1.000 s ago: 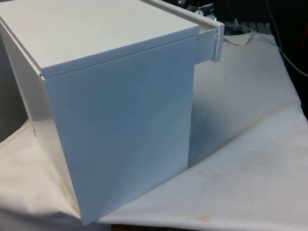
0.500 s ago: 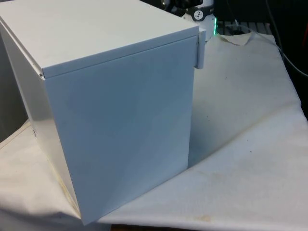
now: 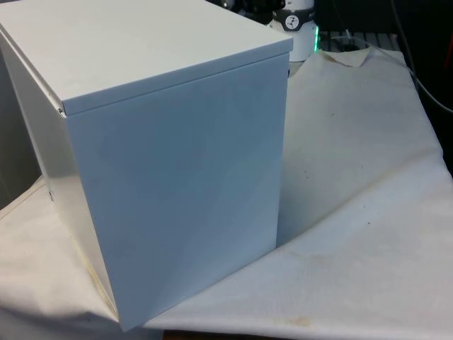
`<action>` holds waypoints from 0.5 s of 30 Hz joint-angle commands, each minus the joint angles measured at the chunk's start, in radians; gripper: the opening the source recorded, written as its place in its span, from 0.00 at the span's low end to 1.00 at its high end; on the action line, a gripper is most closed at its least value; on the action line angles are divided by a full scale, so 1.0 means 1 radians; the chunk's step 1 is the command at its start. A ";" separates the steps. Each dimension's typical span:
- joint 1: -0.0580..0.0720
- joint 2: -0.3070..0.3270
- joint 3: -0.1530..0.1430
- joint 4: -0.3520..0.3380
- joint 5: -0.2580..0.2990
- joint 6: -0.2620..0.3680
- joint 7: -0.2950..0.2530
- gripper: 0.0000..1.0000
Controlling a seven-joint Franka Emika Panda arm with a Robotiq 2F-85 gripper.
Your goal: Open the drawer, then close it.
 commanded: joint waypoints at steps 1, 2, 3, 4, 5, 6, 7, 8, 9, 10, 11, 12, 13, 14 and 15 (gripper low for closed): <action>0.011 -0.031 0.006 -0.011 -0.002 -0.022 -0.005 0.00; 0.012 -0.040 0.010 -0.014 -0.003 -0.030 -0.006 0.00; 0.013 -0.050 0.015 -0.016 -0.004 -0.040 -0.007 0.00; 0.014 -0.062 0.021 -0.018 -0.004 -0.052 -0.008 0.00; 0.015 -0.073 0.028 -0.021 -0.005 -0.064 -0.009 0.00; 0.016 -0.095 0.041 -0.027 -0.005 -0.085 -0.010 0.00; 0.017 -0.108 0.049 -0.030 -0.006 -0.096 -0.011 0.00; 0.017 -0.122 0.056 -0.035 -0.006 -0.108 -0.011 0.00; 0.012 -0.105 0.054 -0.026 0.000 -0.096 -0.009 0.00; 0.017 -0.134 0.063 -0.039 -0.007 -0.118 -0.011 0.00; 0.017 -0.146 0.069 -0.043 -0.007 -0.127 -0.011 0.00; 0.017 -0.159 0.076 -0.048 -0.008 -0.138 -0.010 0.00; 0.017 -0.171 0.082 -0.052 -0.008 -0.148 -0.009 0.00; 0.017 -0.194 0.094 -0.061 -0.009 -0.165 -0.008 0.00; 0.017 -0.207 0.101 -0.067 -0.008 -0.175 -0.007 0.00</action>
